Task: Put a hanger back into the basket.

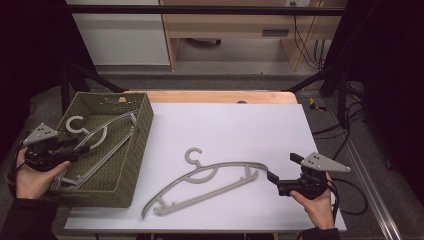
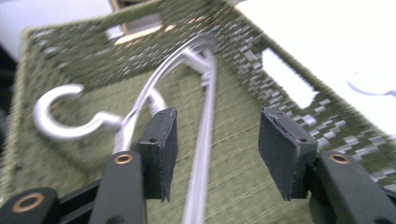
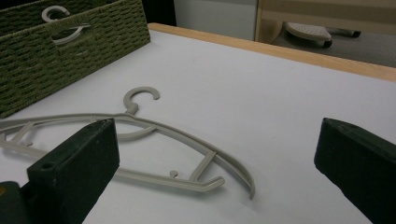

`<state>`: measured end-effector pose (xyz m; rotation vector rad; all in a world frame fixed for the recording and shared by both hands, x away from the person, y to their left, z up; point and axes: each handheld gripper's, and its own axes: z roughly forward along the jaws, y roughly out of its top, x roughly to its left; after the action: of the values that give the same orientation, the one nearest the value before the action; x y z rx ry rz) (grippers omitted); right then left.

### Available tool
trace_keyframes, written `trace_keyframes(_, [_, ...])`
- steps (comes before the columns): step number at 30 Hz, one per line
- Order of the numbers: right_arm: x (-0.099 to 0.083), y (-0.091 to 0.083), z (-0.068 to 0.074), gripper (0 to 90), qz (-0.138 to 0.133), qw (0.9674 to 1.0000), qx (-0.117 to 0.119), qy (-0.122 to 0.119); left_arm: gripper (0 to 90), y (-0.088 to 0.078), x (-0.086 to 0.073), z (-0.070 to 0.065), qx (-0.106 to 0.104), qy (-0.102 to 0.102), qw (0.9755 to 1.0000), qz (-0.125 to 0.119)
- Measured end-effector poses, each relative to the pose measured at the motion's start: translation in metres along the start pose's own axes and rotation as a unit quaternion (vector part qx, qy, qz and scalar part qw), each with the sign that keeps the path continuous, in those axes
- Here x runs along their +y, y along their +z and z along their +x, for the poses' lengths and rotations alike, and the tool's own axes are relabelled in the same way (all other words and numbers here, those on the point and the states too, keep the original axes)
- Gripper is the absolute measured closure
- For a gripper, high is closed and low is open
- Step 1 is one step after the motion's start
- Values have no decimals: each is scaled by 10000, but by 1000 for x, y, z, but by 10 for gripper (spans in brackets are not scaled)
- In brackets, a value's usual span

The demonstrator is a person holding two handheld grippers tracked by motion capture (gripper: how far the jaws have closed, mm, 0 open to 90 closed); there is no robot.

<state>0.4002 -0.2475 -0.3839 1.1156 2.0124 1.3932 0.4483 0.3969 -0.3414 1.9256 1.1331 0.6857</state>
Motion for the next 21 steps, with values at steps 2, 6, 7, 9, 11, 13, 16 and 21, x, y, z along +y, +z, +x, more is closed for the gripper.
trace_keyframes(2, [0,0,0,2,0,10000,1,5,444,-1,2,-10,-145,-9,9997,-209])
trace_keyframes(6, [0,0,0,3,-7,10000,-5,7,401,-2,5,-29,-430,-73,9972,-608])
trace_keyframes(7, [0,0,0,2,-17,10000,-5,-16,379,-2,5,-33,-489,-69,9968,-633])
trace_keyframes(9, [0,-1,0,2,-40,10000,6,7,349,-1,5,-44,-612,-76,9950,-784])
trace_keyframes(11, [0,-1,-1,2,-55,10000,-7,7,322,0,6,-53,-752,-76,9933,-874])
trace_keyframes(13, [0,-1,-1,2,-69,10000,-8,14,289,2,6,-61,-840,-9,9923,-908])
trace_keyframes(16, [0,-1,-1,3,-62,10000,-15,21,249,4,7,-73,-938,56,9910,-955])
trace_keyframes(21, [0,-1,-1,2,-79,10000,-14,12,151,4,10,-92,-1090,80,9871,-1172])
